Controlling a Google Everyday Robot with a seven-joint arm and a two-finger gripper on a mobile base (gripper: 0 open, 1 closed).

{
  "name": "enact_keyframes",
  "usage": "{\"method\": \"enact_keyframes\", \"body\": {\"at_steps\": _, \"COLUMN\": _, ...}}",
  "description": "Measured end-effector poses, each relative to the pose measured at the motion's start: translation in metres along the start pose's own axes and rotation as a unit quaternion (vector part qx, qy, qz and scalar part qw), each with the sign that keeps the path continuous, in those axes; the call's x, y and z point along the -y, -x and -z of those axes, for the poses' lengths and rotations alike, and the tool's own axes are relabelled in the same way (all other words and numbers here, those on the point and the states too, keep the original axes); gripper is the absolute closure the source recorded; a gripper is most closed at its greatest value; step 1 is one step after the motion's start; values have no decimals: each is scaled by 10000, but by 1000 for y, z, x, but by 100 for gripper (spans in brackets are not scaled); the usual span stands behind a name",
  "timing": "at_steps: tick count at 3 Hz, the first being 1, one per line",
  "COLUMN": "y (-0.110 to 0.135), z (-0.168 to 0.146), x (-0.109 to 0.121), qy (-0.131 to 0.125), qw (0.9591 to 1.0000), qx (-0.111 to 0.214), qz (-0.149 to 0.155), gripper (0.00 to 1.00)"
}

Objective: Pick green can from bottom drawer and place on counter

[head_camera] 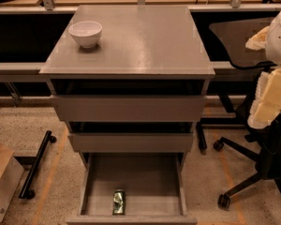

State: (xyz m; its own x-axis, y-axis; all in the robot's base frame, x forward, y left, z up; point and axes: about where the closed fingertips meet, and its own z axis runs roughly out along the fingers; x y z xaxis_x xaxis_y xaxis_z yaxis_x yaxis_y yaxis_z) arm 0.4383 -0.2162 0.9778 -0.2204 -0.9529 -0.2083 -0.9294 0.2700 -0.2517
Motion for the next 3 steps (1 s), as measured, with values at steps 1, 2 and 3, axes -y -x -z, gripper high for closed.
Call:
{"method": "enact_keyframes", "body": {"at_steps": 1, "y": 0, "z": 0, "x": 0, "qy": -1, "qw": 10000, "qx": 0, "qz": 0, "gripper": 0}}
{"method": "enact_keyframes", "body": {"at_steps": 2, "y": -3, "z": -20, "x": 1, "qy": -46, "qw": 9995, "qx": 40, "qz": -308, "gripper": 0}}
{"method": "enact_keyframes", "body": {"at_steps": 3, "y": -7, "z": -52, "x": 5, "qy": -193, "qw": 9966, "qx": -38, "qz": -806, "gripper": 0}}
